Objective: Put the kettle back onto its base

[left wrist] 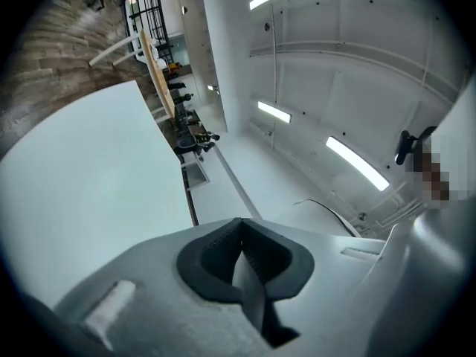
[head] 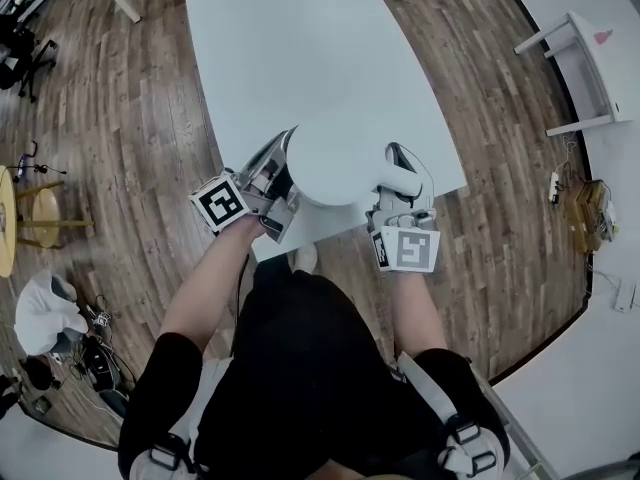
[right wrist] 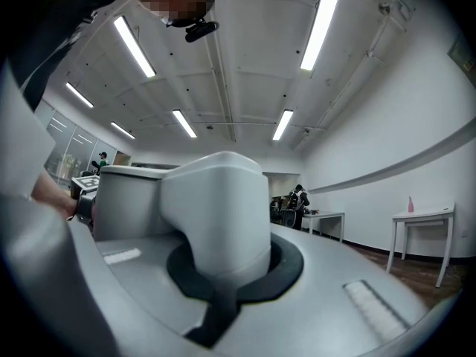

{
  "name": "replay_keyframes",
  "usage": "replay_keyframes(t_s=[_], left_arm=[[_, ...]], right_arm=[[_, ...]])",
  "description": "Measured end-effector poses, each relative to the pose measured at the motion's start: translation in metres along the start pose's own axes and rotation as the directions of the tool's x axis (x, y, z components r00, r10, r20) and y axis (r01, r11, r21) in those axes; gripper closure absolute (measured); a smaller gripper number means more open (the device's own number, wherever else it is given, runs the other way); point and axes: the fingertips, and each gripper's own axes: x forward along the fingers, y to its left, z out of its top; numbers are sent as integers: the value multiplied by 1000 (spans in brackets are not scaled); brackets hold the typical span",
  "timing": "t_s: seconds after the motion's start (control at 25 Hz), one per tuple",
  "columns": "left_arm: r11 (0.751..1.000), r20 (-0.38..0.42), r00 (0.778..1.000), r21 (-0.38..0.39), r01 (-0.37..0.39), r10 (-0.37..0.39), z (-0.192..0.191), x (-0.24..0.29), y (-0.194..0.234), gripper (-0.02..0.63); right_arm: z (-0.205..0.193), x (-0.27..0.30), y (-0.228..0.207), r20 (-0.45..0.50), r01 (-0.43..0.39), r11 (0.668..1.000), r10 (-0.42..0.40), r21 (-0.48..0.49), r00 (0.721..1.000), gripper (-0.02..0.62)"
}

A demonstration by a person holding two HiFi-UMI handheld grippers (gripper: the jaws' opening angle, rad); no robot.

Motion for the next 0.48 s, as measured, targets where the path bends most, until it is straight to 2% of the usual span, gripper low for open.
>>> replay_keyframes(t_s=[0.16, 0.36, 0.48], left_arm=[[1000, -2, 1000, 24, 11, -11, 2, 0, 1, 609], [990, -28, 1000, 138, -2, 6, 8, 2, 0, 611], [992, -26, 1000, 127, -5, 8, 7, 4, 6, 611]], right_arm=[[-11, 5, 6, -18, 0, 1000, 1, 24, 1000, 592], [-32, 6, 2, -42, 18, 996, -15, 84, 999, 592], [-36, 8, 1, -52, 28, 996, -24, 85, 998, 592]])
